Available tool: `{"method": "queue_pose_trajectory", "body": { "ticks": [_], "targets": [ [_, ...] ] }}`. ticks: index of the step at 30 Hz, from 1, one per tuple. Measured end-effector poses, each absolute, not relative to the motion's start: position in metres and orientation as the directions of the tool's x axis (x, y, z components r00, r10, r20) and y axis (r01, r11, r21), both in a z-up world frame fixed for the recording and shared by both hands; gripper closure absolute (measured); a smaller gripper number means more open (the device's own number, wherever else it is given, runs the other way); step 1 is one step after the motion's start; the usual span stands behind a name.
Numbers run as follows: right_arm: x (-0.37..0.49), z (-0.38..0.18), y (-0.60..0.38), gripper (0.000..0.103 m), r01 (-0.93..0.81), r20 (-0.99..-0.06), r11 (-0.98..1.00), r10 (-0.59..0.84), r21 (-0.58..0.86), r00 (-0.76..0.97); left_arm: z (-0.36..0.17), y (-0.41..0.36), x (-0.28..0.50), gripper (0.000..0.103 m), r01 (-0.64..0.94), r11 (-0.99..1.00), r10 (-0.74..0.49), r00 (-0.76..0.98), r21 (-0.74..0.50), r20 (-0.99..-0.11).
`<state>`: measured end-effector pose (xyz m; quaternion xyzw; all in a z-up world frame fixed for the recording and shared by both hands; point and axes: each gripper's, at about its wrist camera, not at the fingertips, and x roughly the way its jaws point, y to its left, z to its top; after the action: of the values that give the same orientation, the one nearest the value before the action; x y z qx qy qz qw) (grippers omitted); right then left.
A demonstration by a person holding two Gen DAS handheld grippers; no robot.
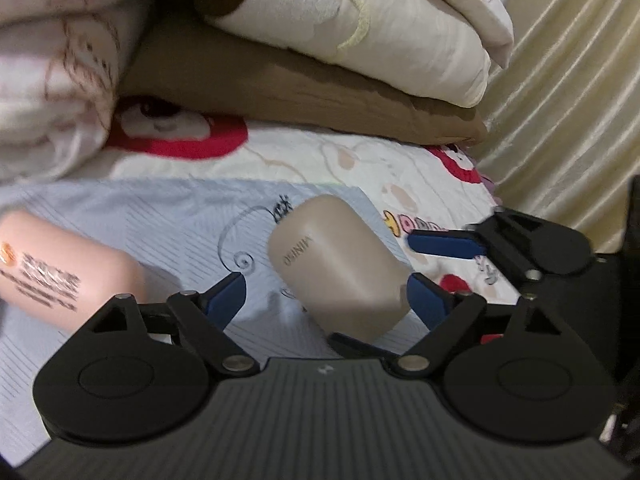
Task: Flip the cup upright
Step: 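Move the right gripper to the beige tumbler lying on its side, then close the right gripper on the tumbler's base end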
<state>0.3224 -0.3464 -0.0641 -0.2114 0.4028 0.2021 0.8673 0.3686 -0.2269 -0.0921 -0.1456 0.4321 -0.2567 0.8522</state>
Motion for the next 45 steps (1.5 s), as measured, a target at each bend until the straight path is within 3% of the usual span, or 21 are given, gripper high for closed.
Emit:
{"method": "queue_pose_trajectory", "body": {
  "ticks": [5, 8, 14, 16, 20, 33, 38, 42, 45],
  "targets": [
    [0.337, -0.074, -0.348, 0.013, -0.553, -0.817, 0.82, 0.213, -0.148, 0.535, -0.106, -0.227, 0.374, 0.019, 0.272, 0.81, -0.584, 0.464, -0.52, -0.666],
    [0.342, -0.08, -0.348, 0.022, -0.537, -0.82, 0.826, 0.183, -0.171, 0.542, -0.113, -0.229, 0.377, 0.025, 0.257, 0.799, -0.598, 0.443, -0.544, -0.668],
    [0.333, -0.08, -0.35, 0.023, -0.515, -0.821, 0.848, 0.204, -0.124, 0.534, -0.116, -0.218, 0.363, 0.028, 0.186, 0.795, -0.59, 0.458, -0.578, -0.664],
    [0.32, -0.08, -0.346, 0.023, -0.536, -0.814, 0.836, 0.232, -0.113, 0.533, -0.114, -0.216, 0.354, 0.033, 0.206, 0.79, -0.601, 0.445, -0.578, -0.664],
    [0.302, -0.079, -0.343, 0.023, -0.563, -0.805, 0.823, 0.286, -0.072, 0.52, -0.098, -0.217, 0.33, 0.041, 0.282, 0.815, -0.579, 0.428, -0.506, -0.694],
    [0.242, -0.078, -0.298, 0.023, -0.669, -0.765, 0.739, 0.473, 0.075, 0.437, -0.073, -0.161, 0.257, 0.041, 0.316, 0.881, -0.457, 0.373, -0.353, -0.807],
    [0.223, -0.076, -0.268, 0.023, -0.773, -0.78, 0.631, 0.512, 0.057, 0.361, -0.072, -0.13, 0.245, 0.042, 0.374, 0.863, -0.459, 0.303, -0.339, -0.835],
    [0.218, -0.073, -0.255, 0.022, -0.838, -0.815, 0.545, 0.476, -0.024, 0.332, -0.069, -0.128, 0.243, 0.042, 0.5, 0.839, -0.415, 0.335, -0.214, -0.846],
    [0.217, -0.071, -0.25, 0.022, -0.844, -0.817, 0.533, 0.463, -0.053, 0.344, -0.061, -0.132, 0.246, 0.041, 0.591, 0.784, -0.44, 0.317, -0.188, -0.84]
  ]
}}
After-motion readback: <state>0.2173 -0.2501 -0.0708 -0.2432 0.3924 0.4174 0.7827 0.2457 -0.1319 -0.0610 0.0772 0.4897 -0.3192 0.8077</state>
